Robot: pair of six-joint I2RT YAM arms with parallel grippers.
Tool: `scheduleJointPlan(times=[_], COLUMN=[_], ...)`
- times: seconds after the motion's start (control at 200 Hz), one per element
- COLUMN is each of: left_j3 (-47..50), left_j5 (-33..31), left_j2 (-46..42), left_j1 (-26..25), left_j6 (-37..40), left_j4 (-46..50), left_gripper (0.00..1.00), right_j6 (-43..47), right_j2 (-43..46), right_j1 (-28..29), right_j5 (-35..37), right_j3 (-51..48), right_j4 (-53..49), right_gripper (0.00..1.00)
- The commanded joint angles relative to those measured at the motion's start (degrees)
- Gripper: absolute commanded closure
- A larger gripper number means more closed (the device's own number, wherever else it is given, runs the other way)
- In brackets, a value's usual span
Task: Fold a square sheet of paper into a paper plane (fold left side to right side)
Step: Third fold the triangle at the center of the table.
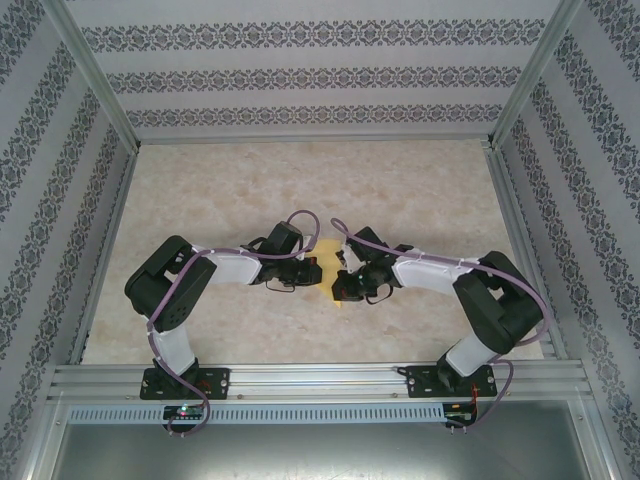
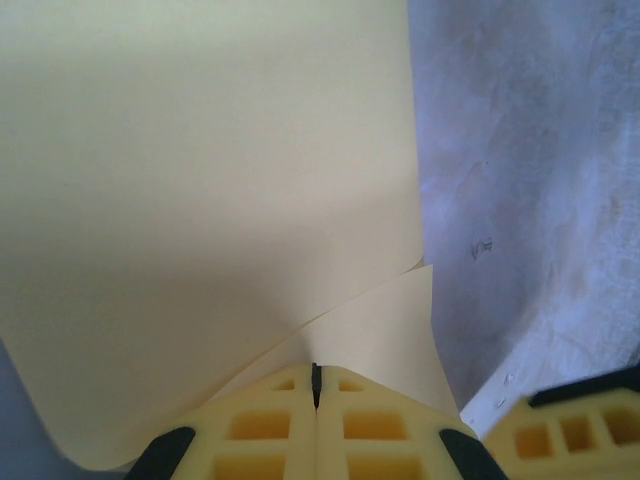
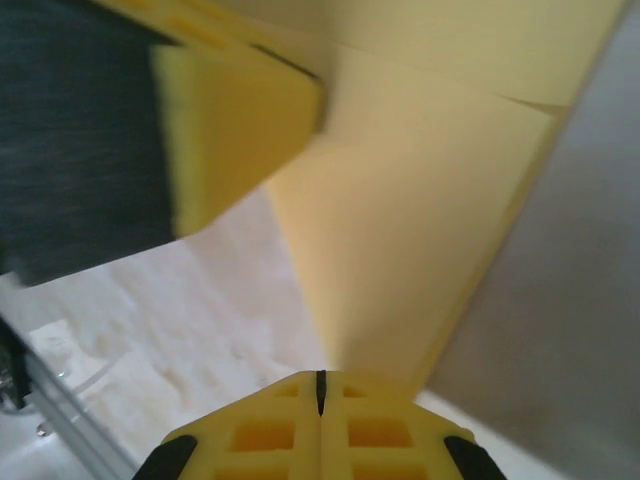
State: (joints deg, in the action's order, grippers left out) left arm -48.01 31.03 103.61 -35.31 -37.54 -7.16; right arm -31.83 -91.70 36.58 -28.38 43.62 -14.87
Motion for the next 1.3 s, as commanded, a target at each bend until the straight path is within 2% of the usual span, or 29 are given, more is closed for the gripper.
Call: scheduleJointPlan(times=[0.0,0.19,0.355,0.49,0.649,0.889,1.294], left_j3=[0.1,-0.9,-1.6,-1.8,2.4,3.0,1.5], left_j5=[-3.0,-2.7,-3.5,-6.0,-4.4,-2.0,-2.7], left_j2=[0.6,-0.8,-5.6,-9.7,-11.0,-7.6,-4.0], left_j1=[-0.6,-0.6,-0.8,-3.9,-4.5,-6.1,-7.1], left_j6=[0.9,1.2,2.4,5.5,1.8,-1.0,-1.2], left_j4=[5.0,5.4,6.6,10.9,6.7,0.3,-0.1], left_gripper=[0.94,0.90,0.81,0.83,0.90,0.92,0.93], right_j6=[-1.0,-0.6,-0.2,0.3,0.6,0.8,1.1], right_j2=[-1.9,-4.0,-5.0,-5.8,-6.7,-6.7,-6.7], right_j1=[-0.4,-0.4,-0.6,-0.6,-0.6,-0.6,-0.6], right_j5=[2.3,4.5,6.8,7.7,8.2,8.2,8.3], right_j3=[0.8,0.2,0.1,0.5,0.4,0.6,0.8], right_j4=[-1.1,-4.4,-6.9,-7.6,-7.8,-8.2,-8.5], right_gripper=[1.00,1.00,1.00,1.00,1.00,1.00,1.00])
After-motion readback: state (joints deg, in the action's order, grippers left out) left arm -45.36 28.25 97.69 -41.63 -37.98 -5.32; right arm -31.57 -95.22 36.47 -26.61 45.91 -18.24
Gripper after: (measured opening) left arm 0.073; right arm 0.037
